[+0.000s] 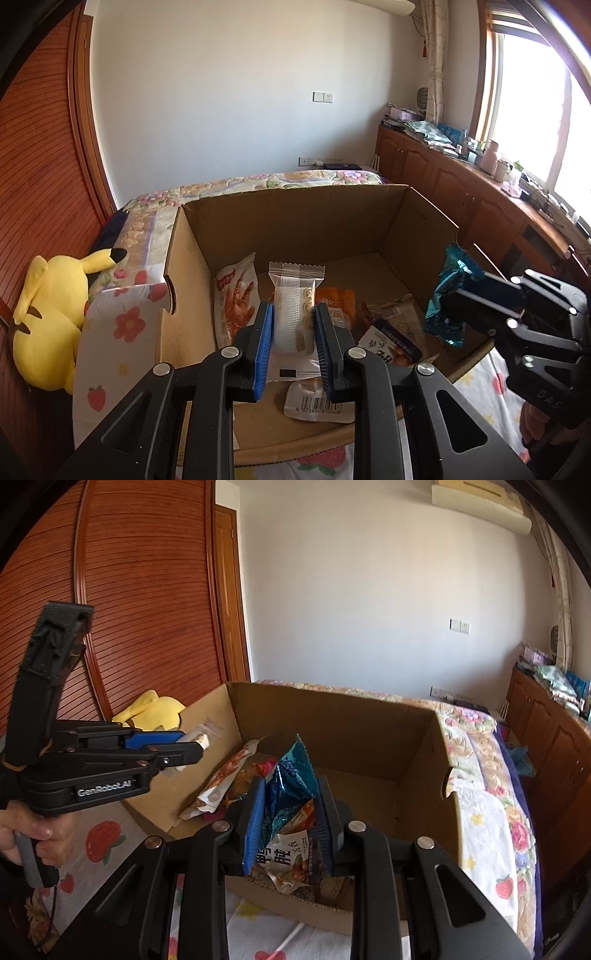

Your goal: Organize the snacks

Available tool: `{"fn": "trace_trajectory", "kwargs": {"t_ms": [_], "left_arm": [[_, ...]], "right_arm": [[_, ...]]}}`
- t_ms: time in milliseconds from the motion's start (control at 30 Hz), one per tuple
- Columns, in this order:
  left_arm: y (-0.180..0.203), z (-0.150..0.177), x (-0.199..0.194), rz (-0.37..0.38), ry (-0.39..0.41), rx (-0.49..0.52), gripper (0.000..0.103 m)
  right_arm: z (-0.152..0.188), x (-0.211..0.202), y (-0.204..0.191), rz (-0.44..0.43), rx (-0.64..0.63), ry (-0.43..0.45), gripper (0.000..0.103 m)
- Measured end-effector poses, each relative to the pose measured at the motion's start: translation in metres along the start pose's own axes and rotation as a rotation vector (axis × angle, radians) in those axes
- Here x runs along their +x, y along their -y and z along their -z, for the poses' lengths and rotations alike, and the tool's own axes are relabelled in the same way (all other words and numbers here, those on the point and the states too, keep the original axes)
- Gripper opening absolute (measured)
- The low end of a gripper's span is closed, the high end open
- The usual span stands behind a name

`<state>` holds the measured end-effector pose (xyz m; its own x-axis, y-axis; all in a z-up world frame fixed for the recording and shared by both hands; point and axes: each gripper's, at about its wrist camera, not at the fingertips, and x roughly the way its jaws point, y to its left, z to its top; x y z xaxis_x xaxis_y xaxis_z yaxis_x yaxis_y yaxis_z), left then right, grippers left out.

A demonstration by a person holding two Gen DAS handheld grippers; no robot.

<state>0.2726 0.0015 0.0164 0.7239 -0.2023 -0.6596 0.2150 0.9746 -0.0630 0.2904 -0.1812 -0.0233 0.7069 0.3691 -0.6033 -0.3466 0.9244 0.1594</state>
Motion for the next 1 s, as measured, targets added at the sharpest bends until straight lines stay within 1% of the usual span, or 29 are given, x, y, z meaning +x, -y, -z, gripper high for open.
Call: {"fn": "trace_trajectory", "kwargs": {"t_ms": [100, 133, 200, 433, 700, 1000], "left_arm": [[0.0, 0.0, 0.001, 0.01, -0.003, -0.009, 0.026], [0.0, 0.0, 0.001, 0.009, -0.002, -0.007, 0.028], [-0.004, 0.0, 0.004, 0.002, 0.0, -0.001, 0.028], [0.002, 0.007, -0.01, -0.006, 0.015, 0.008, 0.029], [0.008, 0.021, -0.047, -0.012, 0.047, 0.021, 0.029], [0.014, 0.051, -0.091, -0.022, 0.088, 0.051, 0.029]], "right_arm": [[0.003, 0.005, 0.001, 0.009, 0.003, -0.011, 0.029], [0.004, 0.005, 0.001, 0.016, -0.001, -0.013, 0.034], [0.003, 0.009, 0.001, 0.028, 0.002, -0.021, 0.037], [0.006, -0.003, 0.001, 0.028, 0.018, -0.012, 0.038], [0.012, -0.039, -0.01, 0.041, 0.03, 0.017, 0.038], [0.028, -0.087, -0.035, 0.065, 0.039, 0.052, 0.038]]}}
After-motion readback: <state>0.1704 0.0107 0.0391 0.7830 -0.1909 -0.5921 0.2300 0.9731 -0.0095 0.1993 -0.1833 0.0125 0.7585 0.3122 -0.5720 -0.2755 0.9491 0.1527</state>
